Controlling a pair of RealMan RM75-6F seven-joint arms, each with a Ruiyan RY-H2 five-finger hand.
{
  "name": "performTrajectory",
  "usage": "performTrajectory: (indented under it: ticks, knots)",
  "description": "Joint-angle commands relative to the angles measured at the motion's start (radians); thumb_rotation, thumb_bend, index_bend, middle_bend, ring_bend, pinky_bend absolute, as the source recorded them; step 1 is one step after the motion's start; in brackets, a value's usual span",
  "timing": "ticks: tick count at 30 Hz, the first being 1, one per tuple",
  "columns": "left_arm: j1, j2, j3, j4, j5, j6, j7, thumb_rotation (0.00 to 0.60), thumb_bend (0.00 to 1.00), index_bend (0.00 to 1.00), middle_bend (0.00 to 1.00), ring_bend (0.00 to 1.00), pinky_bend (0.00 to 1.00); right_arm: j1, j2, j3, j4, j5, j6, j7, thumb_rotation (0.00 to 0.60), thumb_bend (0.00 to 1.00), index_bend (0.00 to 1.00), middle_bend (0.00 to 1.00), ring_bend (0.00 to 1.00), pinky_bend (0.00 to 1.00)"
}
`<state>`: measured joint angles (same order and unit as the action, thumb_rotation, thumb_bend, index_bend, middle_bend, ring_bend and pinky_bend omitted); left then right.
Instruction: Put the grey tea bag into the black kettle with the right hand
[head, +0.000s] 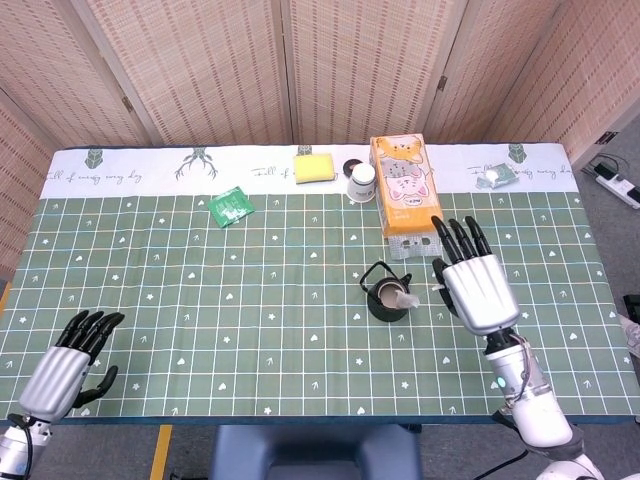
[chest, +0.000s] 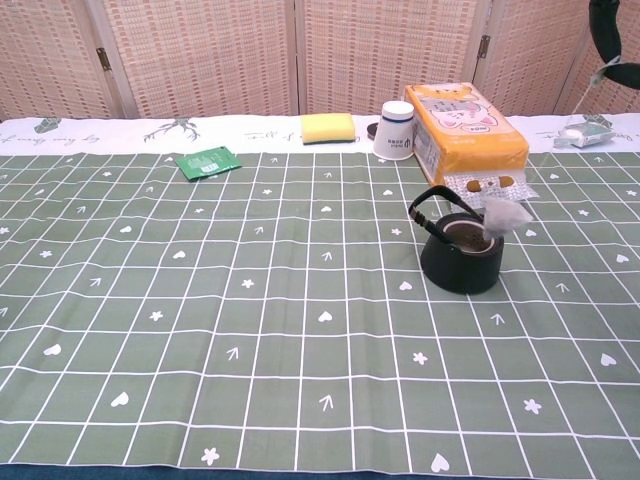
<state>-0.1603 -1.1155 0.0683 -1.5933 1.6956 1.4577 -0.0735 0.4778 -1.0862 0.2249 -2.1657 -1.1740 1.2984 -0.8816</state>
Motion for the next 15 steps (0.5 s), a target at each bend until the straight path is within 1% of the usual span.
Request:
performTrajectory:
  ticks: [1, 7, 15]
  knots:
    - [0.002, 0.000, -0.003, 0.004, -0.007, 0.003, -0.003, 0.600, 0.45, 0.00, 0.07, 0.04, 0.00, 0.027, -0.015, 0.013, 0.009, 0.032, -0.009, -0.013, 0.600, 0.43, 0.61, 0.06, 0.06, 0.00]
    - [-0.003, 0.001, -0.009, 0.012, -0.021, -0.008, -0.018, 0.600, 0.45, 0.00, 0.07, 0.04, 0.00, 0.081, -0.050, 0.033, 0.056, 0.103, -0.033, -0.018, 0.600, 0.43, 0.61, 0.06, 0.06, 0.00]
    - [-0.002, 0.013, -0.014, 0.018, -0.024, 0.004, -0.053, 0.600, 0.45, 0.00, 0.07, 0.04, 0.00, 0.139, -0.103, 0.029, 0.120, 0.167, -0.054, -0.028, 0.600, 0.43, 0.61, 0.07, 0.06, 0.00]
